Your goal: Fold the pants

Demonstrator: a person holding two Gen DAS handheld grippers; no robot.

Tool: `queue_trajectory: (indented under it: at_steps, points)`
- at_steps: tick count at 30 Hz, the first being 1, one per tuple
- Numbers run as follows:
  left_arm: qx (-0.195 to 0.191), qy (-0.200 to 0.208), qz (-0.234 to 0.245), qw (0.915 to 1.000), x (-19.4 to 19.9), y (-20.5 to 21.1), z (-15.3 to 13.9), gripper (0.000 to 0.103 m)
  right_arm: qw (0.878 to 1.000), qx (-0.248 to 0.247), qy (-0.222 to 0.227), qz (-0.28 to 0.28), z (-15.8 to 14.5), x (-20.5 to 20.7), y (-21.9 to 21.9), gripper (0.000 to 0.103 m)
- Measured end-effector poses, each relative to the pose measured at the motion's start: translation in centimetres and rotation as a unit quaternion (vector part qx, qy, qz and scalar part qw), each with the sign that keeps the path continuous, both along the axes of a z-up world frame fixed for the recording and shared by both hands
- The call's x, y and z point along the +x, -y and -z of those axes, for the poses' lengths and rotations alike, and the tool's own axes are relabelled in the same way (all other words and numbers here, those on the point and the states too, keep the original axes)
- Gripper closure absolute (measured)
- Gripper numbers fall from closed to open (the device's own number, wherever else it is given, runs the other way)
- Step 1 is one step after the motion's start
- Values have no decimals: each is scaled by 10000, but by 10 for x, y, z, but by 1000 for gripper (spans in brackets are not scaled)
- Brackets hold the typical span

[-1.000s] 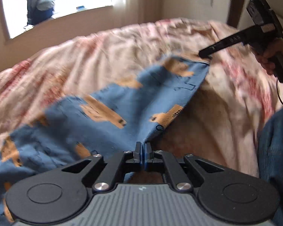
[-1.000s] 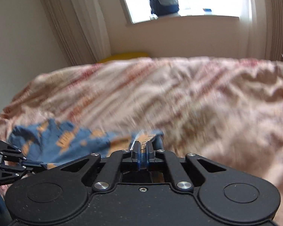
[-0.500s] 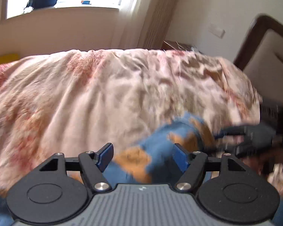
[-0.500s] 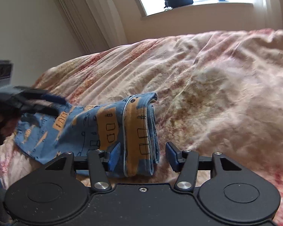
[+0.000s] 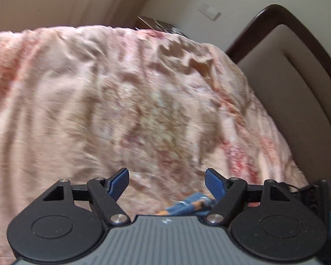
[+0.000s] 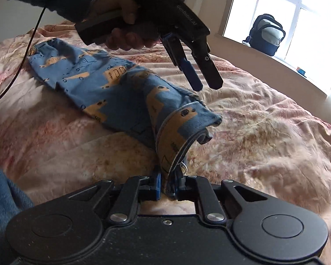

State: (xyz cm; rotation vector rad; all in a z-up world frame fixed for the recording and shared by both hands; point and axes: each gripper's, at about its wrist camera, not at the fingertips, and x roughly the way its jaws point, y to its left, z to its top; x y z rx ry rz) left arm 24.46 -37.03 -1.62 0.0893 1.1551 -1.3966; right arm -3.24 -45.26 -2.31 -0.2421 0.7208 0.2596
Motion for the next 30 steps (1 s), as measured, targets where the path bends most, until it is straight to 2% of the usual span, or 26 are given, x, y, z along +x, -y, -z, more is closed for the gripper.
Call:
queue_trajectory:
  at_steps: [3, 6, 9, 12, 14, 18, 20, 24, 25, 26, 27, 28, 30]
  points:
    - [49, -292, 279, 9992, 0, 4, 0, 17, 9995, 304, -3, 87, 2, -1, 8, 91]
    - [194, -454, 269, 9984, 5, 10, 5, 12, 9994, 351, 36, 64, 3, -2, 11, 91]
    - [530, -933, 350, 9936, 9, 20, 22, 9, 9993, 365, 85, 71, 5, -5, 11, 90]
    - [845, -928, 752, 9892, -2, 24, 37, 9, 9988, 463, 98, 130, 8, -8, 13, 89]
    - [774, -1017, 938, 9874, -6, 22, 38, 9, 9983, 543, 102, 172, 10, -10, 16, 89]
    - [705, -1174, 884, 9866, -2, 21, 41, 12, 9971, 715, 119, 249, 13, -12, 20, 88]
    - [943, -1103, 819, 9860, -1, 24, 48, 21, 9970, 720, 122, 255, 13, -12, 19, 88]
    - [1116, -924, 662, 9872, -5, 29, 53, 26, 9968, 742, 89, 272, 15, -12, 19, 88]
    - [1138, -884, 595, 9878, -6, 29, 51, 34, 9968, 742, 89, 272, 15, -12, 19, 88]
    - [1155, -843, 547, 9882, -7, 28, 50, 51, 9969, 737, 91, 276, 15, -12, 19, 88]
    - [1177, -809, 517, 9884, -9, 27, 48, 60, 9968, 739, 89, 286, 15, -12, 19, 88]
    - [1181, -753, 476, 9890, -11, 25, 46, 68, 9967, 746, 86, 300, 15, -11, 19, 88]
    - [1110, -571, 404, 9914, -18, 21, 41, 75, 9965, 760, 80, 333, 15, -11, 19, 88]
